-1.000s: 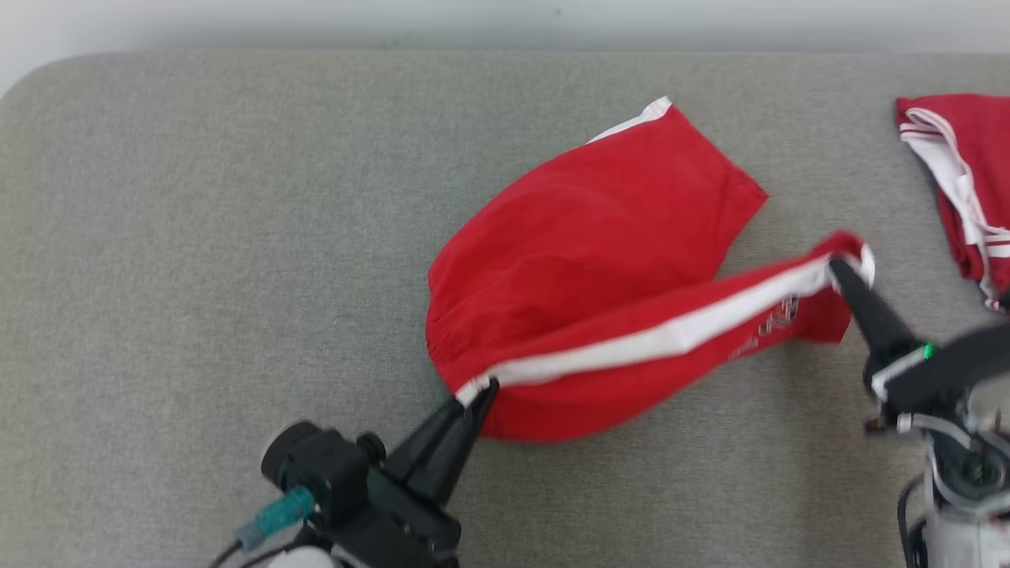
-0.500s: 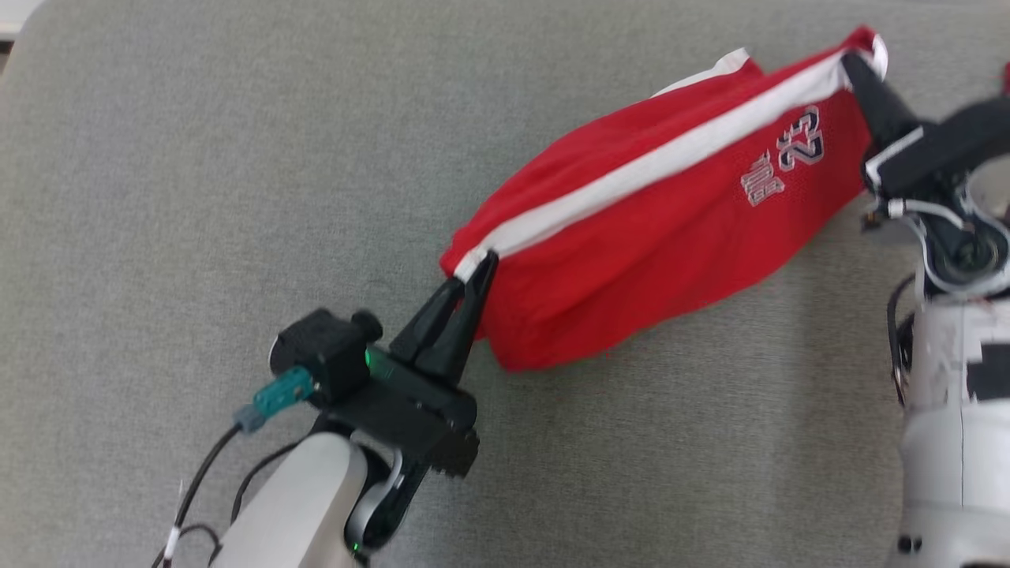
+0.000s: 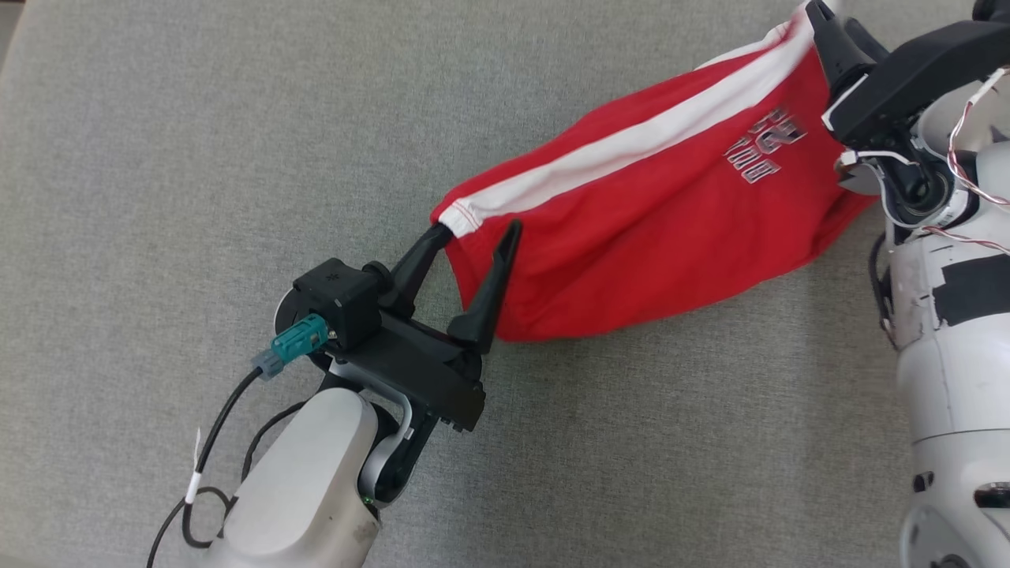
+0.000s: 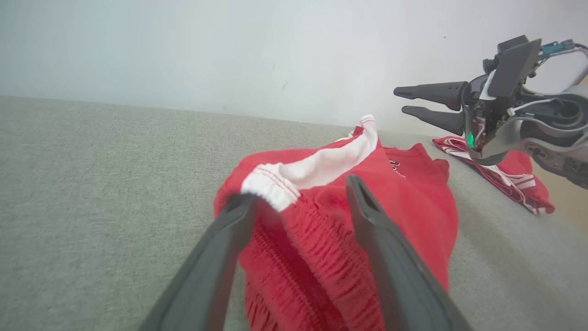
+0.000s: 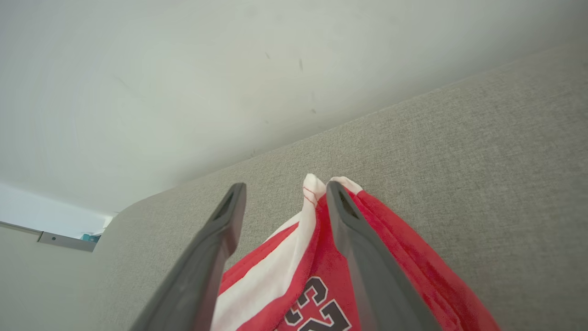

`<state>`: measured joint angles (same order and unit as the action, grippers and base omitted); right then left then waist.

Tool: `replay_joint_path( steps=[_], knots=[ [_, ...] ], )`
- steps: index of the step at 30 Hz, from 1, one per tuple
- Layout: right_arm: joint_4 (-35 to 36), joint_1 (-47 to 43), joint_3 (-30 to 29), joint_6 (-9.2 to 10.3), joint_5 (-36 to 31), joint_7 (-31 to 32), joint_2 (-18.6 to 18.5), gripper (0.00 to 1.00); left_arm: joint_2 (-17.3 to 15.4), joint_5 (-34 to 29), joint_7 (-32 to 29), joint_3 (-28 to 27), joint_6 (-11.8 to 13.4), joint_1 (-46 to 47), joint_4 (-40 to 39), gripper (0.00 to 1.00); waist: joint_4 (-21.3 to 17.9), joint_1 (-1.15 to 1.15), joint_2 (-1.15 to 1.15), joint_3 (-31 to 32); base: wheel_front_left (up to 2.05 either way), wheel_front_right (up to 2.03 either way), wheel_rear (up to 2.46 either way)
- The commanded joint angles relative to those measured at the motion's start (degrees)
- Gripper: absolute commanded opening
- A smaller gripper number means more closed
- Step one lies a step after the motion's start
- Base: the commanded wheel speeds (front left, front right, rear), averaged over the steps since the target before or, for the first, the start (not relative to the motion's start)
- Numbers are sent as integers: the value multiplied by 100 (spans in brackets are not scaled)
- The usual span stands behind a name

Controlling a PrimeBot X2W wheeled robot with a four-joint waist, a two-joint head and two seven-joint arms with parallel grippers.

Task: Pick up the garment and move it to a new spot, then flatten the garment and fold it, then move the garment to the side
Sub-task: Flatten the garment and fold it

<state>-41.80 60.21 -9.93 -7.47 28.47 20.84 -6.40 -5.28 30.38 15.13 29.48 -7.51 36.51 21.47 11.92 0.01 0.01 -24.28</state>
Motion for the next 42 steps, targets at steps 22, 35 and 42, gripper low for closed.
replay_joint_path(
  steps=[22, 35, 42],
  knots=[
    [-471, -809, 2059, 0, 13, -766, -1537, 100, -20, -1236, -3, -1907, 411, -1574, -1409, 100, 204, -1, -1, 344, 0, 0, 0],
    [-1290, -669, 2674, 0, -168, -851, -1863, 100, 233, -1719, -3, -2802, 299, -2172, -1773, 100, 443, -1, -1, 298, 0, 0, 0],
    [-1680, -673, 2881, 0, -42, -667, -1788, 0, 239, -1578, -3, -2725, 346, -2164, -1708, 100, 463, -1, -1, 306, 0, 0, 0]
  ],
)
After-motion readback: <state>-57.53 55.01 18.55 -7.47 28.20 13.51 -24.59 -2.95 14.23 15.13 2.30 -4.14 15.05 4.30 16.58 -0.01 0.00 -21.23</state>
